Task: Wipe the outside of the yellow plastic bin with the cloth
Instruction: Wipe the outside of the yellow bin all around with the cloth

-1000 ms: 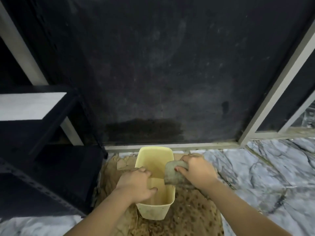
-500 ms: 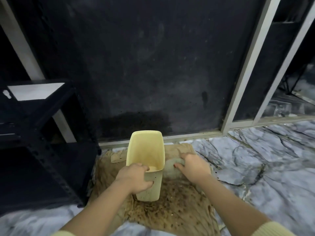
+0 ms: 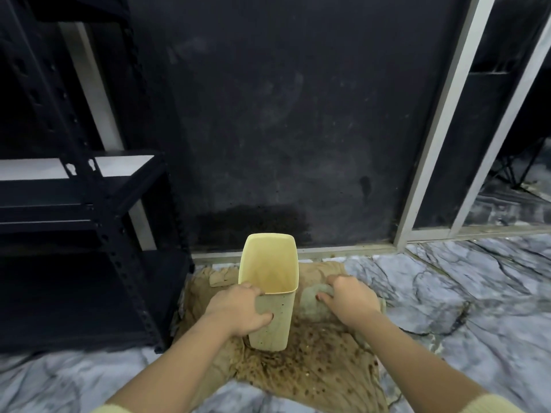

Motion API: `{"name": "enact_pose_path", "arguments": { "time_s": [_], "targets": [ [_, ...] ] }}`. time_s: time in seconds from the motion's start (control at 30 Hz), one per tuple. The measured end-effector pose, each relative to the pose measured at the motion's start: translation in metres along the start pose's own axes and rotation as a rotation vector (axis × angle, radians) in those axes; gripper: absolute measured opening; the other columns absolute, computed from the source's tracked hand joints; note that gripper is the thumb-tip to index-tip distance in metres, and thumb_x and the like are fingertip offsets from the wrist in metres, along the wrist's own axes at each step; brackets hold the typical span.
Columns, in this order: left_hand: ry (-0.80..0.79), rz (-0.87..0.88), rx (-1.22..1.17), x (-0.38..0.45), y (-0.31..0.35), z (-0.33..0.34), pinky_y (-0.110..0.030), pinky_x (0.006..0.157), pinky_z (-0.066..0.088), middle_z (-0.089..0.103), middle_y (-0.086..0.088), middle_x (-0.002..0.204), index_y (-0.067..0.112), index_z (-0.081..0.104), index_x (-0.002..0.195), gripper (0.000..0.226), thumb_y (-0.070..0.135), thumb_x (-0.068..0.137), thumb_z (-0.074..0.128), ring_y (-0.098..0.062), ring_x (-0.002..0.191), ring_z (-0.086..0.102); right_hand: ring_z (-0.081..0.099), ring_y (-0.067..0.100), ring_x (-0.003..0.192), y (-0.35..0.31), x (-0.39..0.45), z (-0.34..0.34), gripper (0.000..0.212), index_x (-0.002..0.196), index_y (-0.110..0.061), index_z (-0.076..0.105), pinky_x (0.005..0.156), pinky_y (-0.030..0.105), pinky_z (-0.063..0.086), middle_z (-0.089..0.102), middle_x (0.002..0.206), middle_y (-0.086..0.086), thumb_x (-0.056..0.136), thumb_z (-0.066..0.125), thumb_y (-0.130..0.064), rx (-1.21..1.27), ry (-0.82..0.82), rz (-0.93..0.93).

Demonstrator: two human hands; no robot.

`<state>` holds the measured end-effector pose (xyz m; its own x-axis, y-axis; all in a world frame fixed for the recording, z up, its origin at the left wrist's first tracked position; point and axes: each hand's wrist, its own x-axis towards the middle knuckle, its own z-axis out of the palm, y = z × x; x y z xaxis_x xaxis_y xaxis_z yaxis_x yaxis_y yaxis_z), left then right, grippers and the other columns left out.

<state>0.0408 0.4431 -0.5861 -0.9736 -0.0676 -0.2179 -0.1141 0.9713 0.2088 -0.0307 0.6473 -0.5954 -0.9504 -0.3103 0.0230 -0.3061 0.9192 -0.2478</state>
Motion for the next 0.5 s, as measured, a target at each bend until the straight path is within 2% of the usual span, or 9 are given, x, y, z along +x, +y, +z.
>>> {"name": "enact_pose_path", "arguments": {
  "time_s": [0.27, 0.5],
  "targets": [
    [-0.014, 0.026, -0.01, 0.044, -0.006, 0.028, -0.035, 0.105, 0.038, 0.044, 0.005, 0.141, 0.025, 0.038, 0.138, 0.066, 0.053, 0.079, 0.049, -0.018, 0.127, 0.043, 0.061, 0.025, 0.09, 0.01, 0.032, 0.031, 0.032, 0.099, -0.015, 0.056, 0.062, 0.029, 0.04, 0.065, 0.099, 0.005, 0.089, 0.047, -0.044, -0.01, -0.037, -0.004],
    [-0.058, 0.068, -0.073, 0.103, -0.009, 0.052, -0.035, 0.112, 0.029, 0.035, 0.008, 0.149, 0.03, 0.034, 0.14, 0.066, 0.053, 0.08, 0.05, -0.019, 0.135, 0.033, 0.061, 0.024, 0.091, 0.024, 0.068, 0.063, 0.031, 0.099, -0.019, 0.054, 0.06, 0.028, 0.038, 0.065, 0.096, 0.002, 0.09, 0.044, -0.046, 0.024, -0.029, -0.009]
  ]
}}
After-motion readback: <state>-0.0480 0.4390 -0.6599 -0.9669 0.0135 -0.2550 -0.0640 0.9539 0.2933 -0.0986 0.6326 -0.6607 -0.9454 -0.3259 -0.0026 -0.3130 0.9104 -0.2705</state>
